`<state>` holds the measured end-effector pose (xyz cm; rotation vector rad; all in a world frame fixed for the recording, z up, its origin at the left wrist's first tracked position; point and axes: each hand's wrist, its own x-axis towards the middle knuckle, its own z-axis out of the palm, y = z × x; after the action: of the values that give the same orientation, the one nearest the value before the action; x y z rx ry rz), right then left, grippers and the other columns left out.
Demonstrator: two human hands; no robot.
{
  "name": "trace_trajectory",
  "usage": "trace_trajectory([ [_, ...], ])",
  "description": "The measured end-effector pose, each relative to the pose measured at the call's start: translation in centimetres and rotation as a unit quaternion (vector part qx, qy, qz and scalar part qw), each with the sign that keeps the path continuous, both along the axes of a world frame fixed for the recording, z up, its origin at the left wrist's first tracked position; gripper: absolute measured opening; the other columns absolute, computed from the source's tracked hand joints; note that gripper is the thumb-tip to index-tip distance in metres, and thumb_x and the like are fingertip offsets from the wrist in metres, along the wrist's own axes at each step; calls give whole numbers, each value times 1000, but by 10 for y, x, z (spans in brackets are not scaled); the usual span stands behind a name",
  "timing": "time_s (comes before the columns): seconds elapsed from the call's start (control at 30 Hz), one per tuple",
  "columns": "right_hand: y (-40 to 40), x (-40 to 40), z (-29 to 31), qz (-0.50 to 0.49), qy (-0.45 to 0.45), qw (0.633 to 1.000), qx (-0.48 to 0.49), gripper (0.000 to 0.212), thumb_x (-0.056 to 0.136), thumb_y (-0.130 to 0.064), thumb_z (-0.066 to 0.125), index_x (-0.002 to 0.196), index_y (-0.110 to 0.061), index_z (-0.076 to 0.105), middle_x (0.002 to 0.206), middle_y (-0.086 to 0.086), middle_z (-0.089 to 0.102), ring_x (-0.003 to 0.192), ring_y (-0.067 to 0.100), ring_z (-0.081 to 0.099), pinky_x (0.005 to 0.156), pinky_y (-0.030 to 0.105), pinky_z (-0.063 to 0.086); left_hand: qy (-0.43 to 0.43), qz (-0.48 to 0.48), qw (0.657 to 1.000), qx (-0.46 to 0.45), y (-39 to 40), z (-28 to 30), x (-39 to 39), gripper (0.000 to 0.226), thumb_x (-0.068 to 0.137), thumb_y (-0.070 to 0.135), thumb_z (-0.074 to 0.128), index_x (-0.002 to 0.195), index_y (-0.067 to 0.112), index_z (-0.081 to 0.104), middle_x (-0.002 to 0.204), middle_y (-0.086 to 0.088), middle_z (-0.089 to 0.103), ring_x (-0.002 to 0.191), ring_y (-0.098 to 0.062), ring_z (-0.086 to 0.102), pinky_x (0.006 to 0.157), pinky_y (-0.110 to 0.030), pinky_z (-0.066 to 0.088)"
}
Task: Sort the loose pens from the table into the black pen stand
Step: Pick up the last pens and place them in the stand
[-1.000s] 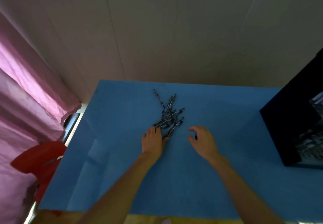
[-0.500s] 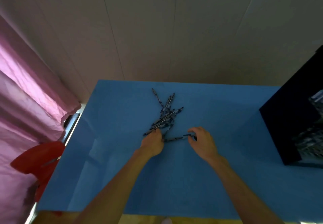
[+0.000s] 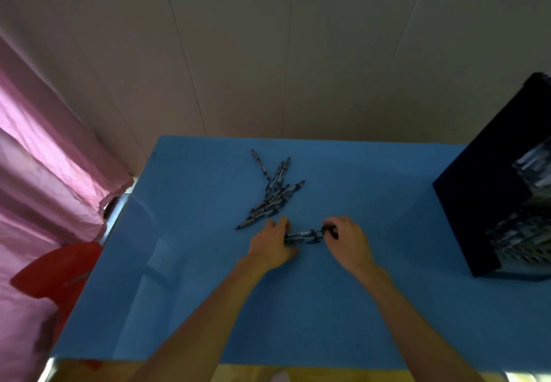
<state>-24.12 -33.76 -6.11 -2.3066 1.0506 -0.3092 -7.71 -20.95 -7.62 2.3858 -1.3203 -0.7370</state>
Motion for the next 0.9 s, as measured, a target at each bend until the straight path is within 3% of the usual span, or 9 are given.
trace_trajectory([
  [0.1, -4, -5, 1, 1, 13, 1000, -9, 19, 97, -13, 60, 114, -15, 67, 115, 1, 63, 92, 14, 61, 83, 24, 50, -33, -16, 999, -8, 2, -7, -4, 30, 97, 44, 59, 111, 22, 47, 104, -5, 43, 84, -26, 53, 69, -34, 42],
  [0.2, -6, -8, 2, -1, 18, 1000, -6, 18, 97, -9, 58, 112, -15, 66, 115, 3, 62, 94, 17, 62, 83, 27, 52, -132, -37, 991, -4, 5, -11, -2, 13, 101, 22, 53, 110, 16, 46, 112, -8, 45, 91, -24, 46, 77, -34, 37],
  [0.33, -6, -6, 1, -5, 10, 1000, -10, 21, 96, -9, 57, 114, -14, 66, 116, 2, 63, 95, 18, 63, 84, 29, 53, -194, -14, 981, -11, 18, -9, 5, 33, 87, -1, 52, 118, 9, 43, 117, -10, 51, 105, -26, 45, 88, -34, 39],
  [0.47, -2, -2, -2, 1, 0, 1000, -3, 23, 96, -8, 57, 116, -12, 67, 117, 3, 63, 97, 18, 63, 88, 31, 54, -152, 63, 986, -42, 32, -6, 23, 35, 85, -5, 51, 115, 9, 40, 107, -10, 47, 80, -22, 47, 66, -31, 36],
  [0.53, 0, -1, -4, 5, -1, 1000, 0, 23, 96, -8, 57, 117, -12, 67, 118, 4, 62, 97, 18, 64, 88, 30, 54, -143, 92, 984, -58, 35, -6, 31, 30, 84, -3, 52, 109, 9, 41, 101, -9, 45, 72, -22, 45, 60, -32, 33],
  [0.63, 0, 1, -7, 10, -2, 1000, -1, 24, 96, -7, 58, 118, -12, 67, 118, 4, 63, 96, 17, 64, 87, 29, 54, -121, 155, 976, -90, 36, -6, 40, 18, 93, 13, 57, 102, 11, 43, 98, -7, 45, 69, -23, 48, 58, -36, 41],
  [0.73, 0, 3, -7, 15, -1, 1000, 1, 24, 97, -8, 57, 118, -12, 67, 118, 3, 63, 95, 16, 65, 87, 30, 55, -119, 174, 975, -67, 38, -12, 47, 23, 98, 29, 60, 101, 13, 44, 101, -7, 45, 71, -23, 51, 60, -35, 44],
  [0.9, -3, 7, -6, 19, 2, 1000, -3, 26, 97, -9, 55, 120, -14, 65, 121, 1, 62, 97, 15, 64, 88, 31, 54, -100, 157, 982, -44, 40, -18, 59, 29, 98, 39, 59, 102, 15, 43, 102, -6, 43, 74, -24, 50, 61, -34, 40],
])
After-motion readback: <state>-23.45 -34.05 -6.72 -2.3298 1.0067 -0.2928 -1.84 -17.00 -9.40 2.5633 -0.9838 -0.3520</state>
